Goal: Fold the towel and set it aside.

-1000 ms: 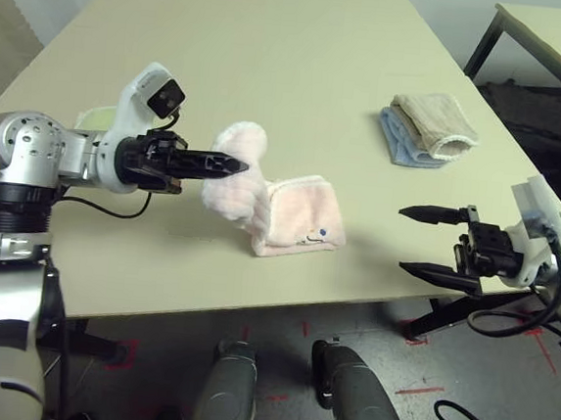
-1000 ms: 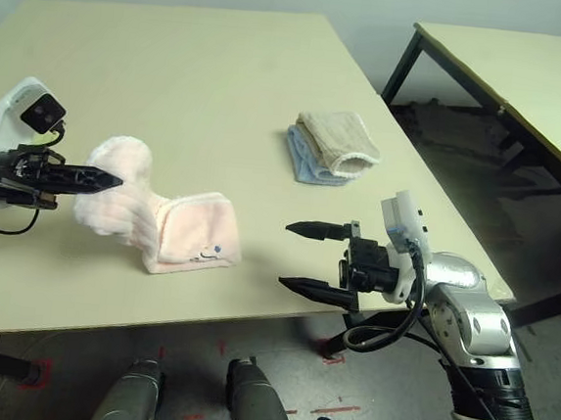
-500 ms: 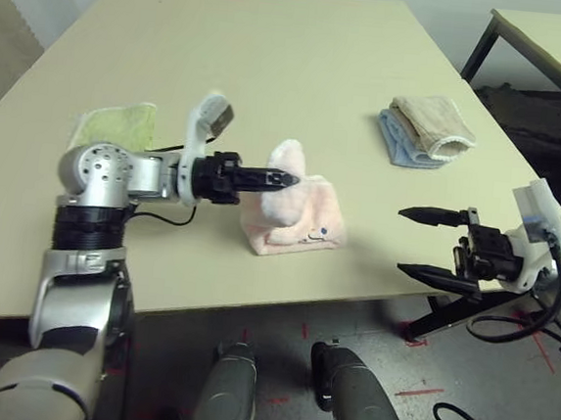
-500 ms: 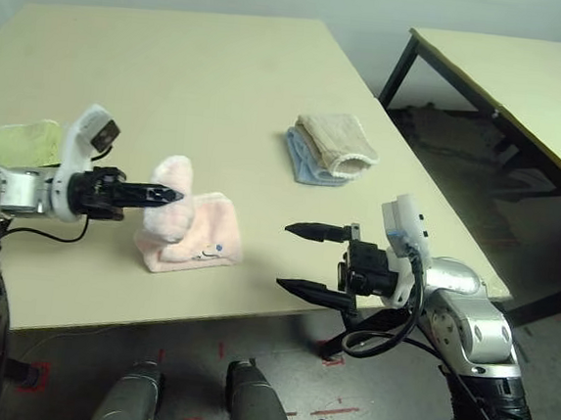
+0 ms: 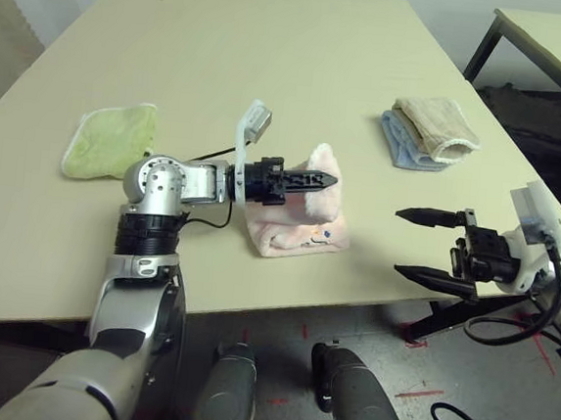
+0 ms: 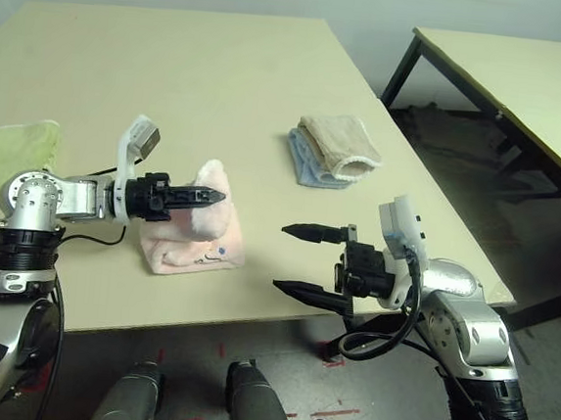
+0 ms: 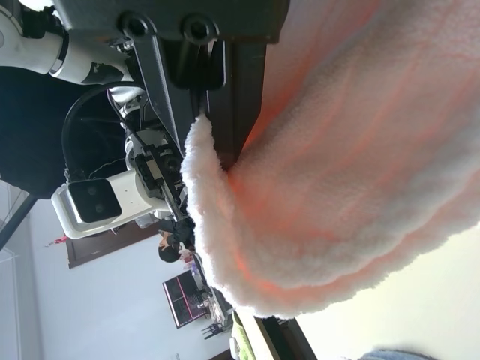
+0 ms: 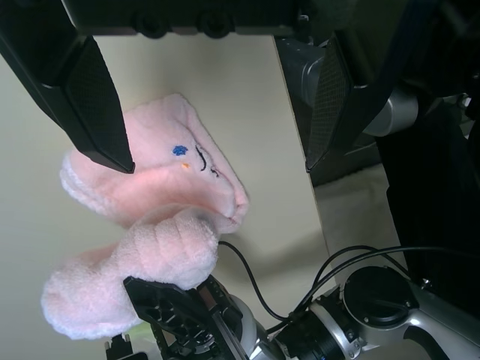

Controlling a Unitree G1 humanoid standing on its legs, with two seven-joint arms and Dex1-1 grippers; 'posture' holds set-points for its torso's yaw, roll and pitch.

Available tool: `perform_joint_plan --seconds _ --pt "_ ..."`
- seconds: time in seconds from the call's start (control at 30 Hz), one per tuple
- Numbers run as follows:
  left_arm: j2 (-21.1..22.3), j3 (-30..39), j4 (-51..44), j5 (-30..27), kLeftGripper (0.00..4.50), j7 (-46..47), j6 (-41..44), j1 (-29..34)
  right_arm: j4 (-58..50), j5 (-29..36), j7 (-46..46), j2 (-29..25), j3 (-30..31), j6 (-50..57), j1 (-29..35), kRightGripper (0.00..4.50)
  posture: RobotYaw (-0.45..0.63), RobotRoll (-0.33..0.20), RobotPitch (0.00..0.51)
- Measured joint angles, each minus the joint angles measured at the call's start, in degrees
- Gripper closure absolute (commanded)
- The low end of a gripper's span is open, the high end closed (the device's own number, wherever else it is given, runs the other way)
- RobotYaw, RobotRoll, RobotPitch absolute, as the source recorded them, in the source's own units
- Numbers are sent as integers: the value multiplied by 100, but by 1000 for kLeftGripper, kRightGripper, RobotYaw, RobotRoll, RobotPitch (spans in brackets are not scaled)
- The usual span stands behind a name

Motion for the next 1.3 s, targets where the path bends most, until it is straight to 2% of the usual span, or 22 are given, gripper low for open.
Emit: perform_joint_plan --seconds 0.27,0.5,0.63,0.97,1.17,1.3 --pt "-304 13 -115 -115 4474 176 239 -1 0 -2 21 10 3 -2 13 0 -53 0 139" --pt "-337 13 -121 -141 4474 245 299 -17 -14 -3 22 29 4 -2 28 0 -58 0 140" --pt "-337 -13 -109 -107 3471 260 215 -102 -38 -2 21 29 4 -2 32 0 -62 0 140" --pt "-339 -31 38 -7 23 268 52 -266 -121 -2 8 62 5 -1 62 0 -60 0 140" --pt "-279 -28 113 -7 23 226 -30 -387 -145 -7 -7 103 23 0 60 0 -60 0 141" --pt "-66 3 279 15 23 143 -217 -688 -148 -14 -13 108 28 0 57 0 -64 0 142"
